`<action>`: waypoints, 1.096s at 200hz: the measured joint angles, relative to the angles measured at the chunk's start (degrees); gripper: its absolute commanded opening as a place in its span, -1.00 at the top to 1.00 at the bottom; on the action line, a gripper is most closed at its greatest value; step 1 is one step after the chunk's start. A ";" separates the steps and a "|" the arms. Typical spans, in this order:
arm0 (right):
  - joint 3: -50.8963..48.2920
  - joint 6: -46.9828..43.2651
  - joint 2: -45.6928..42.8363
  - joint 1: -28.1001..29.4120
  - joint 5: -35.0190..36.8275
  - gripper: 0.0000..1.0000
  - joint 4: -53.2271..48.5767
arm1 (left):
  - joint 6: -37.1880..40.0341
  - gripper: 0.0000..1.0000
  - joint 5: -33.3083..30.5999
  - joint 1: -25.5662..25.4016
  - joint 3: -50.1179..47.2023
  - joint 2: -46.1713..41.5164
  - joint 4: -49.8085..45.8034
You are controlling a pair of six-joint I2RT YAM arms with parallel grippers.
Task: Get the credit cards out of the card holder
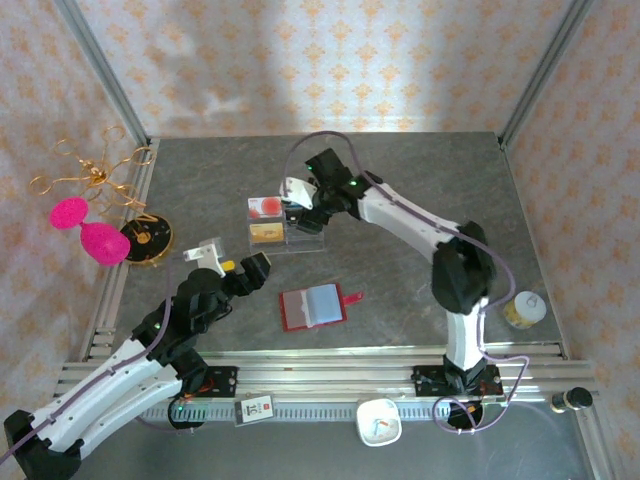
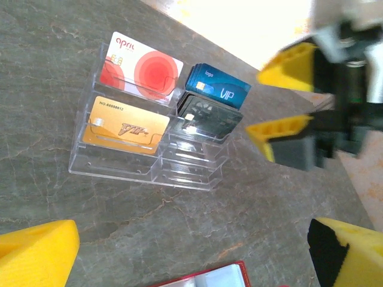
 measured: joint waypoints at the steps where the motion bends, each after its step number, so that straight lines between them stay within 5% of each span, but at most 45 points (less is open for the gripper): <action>1: -0.42 0.42 -0.44 0.00 0.07 -0.74 0.26 | 0.04 -0.98 -0.02 0.00 -0.02 0.04 0.15; 9: -5.92 4.02 -5.57 -0.04 0.22 -1.00 4.74 | 0.04 -0.98 -1.03 0.00 -0.17 0.76 1.05; 51: -32.09 27.08 -27.15 -0.22 9.11 -0.99 31.45 | 0.46 -0.98 -9.18 0.70 -0.70 9.44 7.19; 111: -48.39 52.30 -30.93 -1.57 30.73 -1.00 41.77 | 10.45 -0.98 -23.93 6.75 -2.80 21.40 22.71; 152: -50.75 58.82 -35.47 -1.75 37.38 -1.00 44.11 | 15.72 -0.98 -29.75 19.15 -5.86 27.30 34.47; 219: -53.92 60.17 -41.22 -3.23 43.91 -1.00 45.33 | 28.59 -0.99 -29.75 30.25 -7.13 40.70 53.57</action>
